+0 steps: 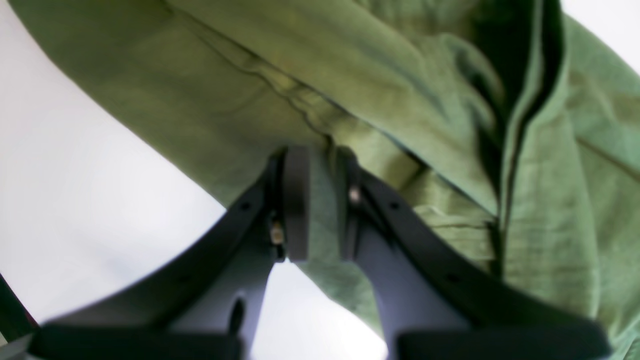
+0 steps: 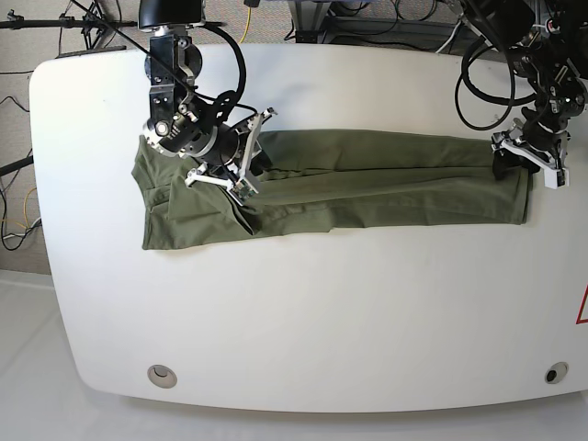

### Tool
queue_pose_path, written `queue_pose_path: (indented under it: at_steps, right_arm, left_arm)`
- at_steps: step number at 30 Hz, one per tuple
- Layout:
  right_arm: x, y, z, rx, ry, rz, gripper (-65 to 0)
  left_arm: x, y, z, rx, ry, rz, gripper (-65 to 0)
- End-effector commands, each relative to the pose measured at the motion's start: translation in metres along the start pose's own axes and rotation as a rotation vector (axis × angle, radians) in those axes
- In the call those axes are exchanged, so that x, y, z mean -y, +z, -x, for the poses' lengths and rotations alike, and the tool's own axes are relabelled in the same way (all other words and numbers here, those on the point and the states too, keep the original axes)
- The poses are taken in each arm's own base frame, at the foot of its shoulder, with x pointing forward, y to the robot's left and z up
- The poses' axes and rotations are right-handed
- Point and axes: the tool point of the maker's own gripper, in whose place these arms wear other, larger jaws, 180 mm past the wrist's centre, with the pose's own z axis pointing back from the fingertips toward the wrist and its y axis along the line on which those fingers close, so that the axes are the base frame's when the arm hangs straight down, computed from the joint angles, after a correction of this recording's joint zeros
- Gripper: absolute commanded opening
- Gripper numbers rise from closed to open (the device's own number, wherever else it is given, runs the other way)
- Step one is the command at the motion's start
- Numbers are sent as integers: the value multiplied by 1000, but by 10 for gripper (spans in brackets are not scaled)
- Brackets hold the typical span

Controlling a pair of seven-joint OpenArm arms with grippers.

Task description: Fold the T-shirt properly

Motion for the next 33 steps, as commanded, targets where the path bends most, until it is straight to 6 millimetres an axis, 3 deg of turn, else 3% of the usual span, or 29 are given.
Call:
queue_pose_path:
  at_steps: [1,7,9,19,21,33]
  right_arm:
    - [-5,0,-19,55,25,-16,-563]
    - [-11,-5,-21,57,30,-38,-563]
    - [2,-3,-24,61,21,-6,-562]
    - [19,-11,-17,52,-7,27,-564]
    - [33,-12,-18,75,-35,59,-567]
    - [35,-12,-16,79,-33,58,-566]
  left_arm:
    - [-4,6,-20,50,-27,-9,-240]
    - [-4,9,-22,52,-43,-14,-241]
    - [-4,8,-20,50,-32,-11,-241]
    - [-7,9,-17,43,-27,-17,-240]
    - [-9,11,-17,41,-29,-22,-239]
    - [-8,9,-12,23,-28,-18,-234]
